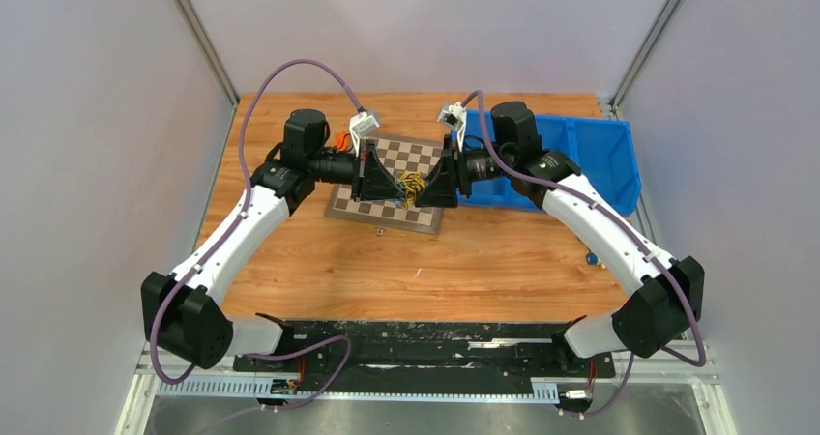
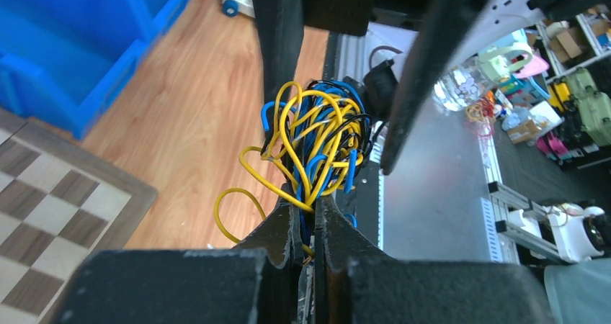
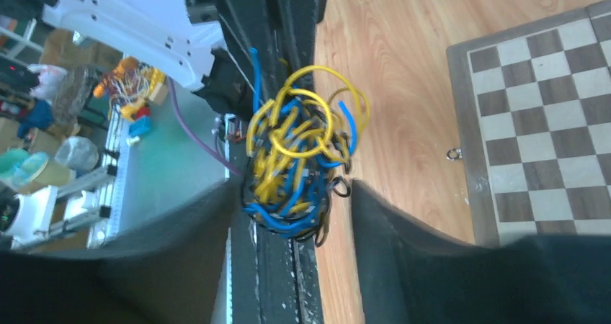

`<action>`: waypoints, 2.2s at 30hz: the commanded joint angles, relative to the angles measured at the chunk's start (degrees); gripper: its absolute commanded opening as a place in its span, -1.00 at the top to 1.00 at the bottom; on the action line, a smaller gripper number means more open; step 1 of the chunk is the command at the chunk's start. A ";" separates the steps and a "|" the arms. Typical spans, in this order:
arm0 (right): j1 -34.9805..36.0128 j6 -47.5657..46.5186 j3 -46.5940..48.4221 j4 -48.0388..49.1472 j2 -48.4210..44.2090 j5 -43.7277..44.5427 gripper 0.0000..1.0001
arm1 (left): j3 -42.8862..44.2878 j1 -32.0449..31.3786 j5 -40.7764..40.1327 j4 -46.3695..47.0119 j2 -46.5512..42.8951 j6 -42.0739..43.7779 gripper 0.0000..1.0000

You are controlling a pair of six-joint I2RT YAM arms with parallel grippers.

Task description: Untangle the cables

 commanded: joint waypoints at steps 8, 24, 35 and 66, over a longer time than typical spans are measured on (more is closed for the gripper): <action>-3.89 5.28 -5.71 3.53 -5.05 -1.54 1.00 | 2.21 0.19 0.63 -5.16 -0.27 6.51 0.74; -17.21 -9.84 -11.75 -11.40 -14.48 3.00 1.00 | 1.06 11.37 -3.05 -29.28 -2.50 26.91 0.74; -17.25 -13.08 -11.70 -13.96 -14.89 -2.33 1.00 | 0.23 8.80 -4.02 -27.32 -3.94 29.44 0.32; -17.71 -30.27 -10.20 -25.87 -14.75 5.51 1.00 | 1.30 2.33 -5.49 -16.37 -1.47 18.30 1.00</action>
